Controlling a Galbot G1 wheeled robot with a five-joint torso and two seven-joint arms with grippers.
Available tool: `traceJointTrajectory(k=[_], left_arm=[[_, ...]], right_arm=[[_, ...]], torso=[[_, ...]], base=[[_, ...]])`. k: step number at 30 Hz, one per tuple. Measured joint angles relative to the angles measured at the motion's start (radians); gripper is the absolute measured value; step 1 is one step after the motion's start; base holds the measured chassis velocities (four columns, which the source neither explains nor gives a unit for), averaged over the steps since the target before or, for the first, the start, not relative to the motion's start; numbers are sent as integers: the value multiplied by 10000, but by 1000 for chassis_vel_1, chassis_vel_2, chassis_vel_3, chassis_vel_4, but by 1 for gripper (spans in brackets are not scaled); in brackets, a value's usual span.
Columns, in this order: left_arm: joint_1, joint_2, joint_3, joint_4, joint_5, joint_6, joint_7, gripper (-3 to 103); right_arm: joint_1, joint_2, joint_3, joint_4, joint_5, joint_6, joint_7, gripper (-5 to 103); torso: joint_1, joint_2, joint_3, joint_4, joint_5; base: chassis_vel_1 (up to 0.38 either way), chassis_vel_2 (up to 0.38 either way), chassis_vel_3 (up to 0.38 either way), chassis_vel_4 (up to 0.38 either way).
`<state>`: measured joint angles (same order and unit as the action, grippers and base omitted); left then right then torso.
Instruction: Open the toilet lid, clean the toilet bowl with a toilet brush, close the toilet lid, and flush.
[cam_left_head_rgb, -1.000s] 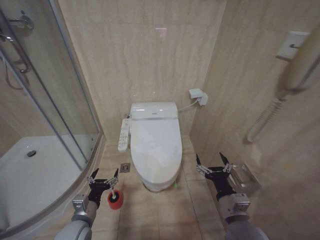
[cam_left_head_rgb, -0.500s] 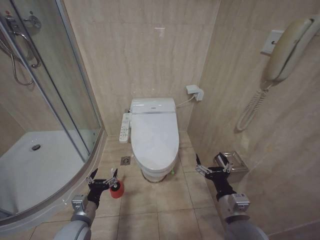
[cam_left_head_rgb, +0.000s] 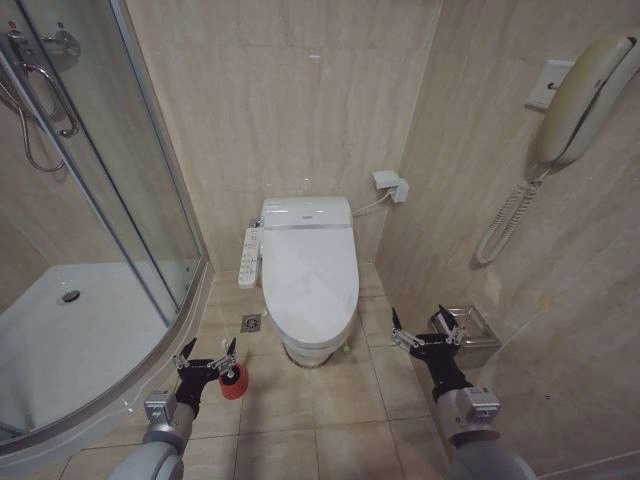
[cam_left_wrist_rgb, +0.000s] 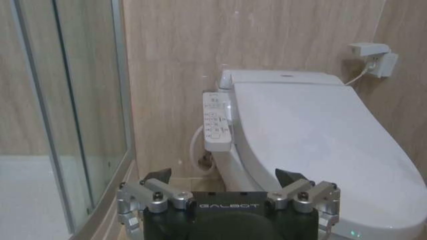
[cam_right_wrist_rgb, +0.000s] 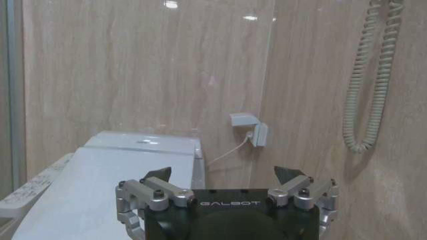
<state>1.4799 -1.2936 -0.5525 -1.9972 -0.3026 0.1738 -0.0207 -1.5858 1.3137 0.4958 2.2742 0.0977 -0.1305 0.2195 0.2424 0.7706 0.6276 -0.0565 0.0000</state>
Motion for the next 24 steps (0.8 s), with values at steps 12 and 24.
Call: traceJointTrajectory(k=[12,24], left_arm=[[8,-9,-1,4,6,-23,0,100],[-7,-105,192,260,47,-718,-448,100]], right_arm=[[0,0,0,0,0,0,0,100],[2,0,0,0,-1,0,0,100]], torso=[[-2,2,-1,0,0],[4,1,1,2,0]], base=[[70,-65,-66,70],[14,-11,-11,12]])
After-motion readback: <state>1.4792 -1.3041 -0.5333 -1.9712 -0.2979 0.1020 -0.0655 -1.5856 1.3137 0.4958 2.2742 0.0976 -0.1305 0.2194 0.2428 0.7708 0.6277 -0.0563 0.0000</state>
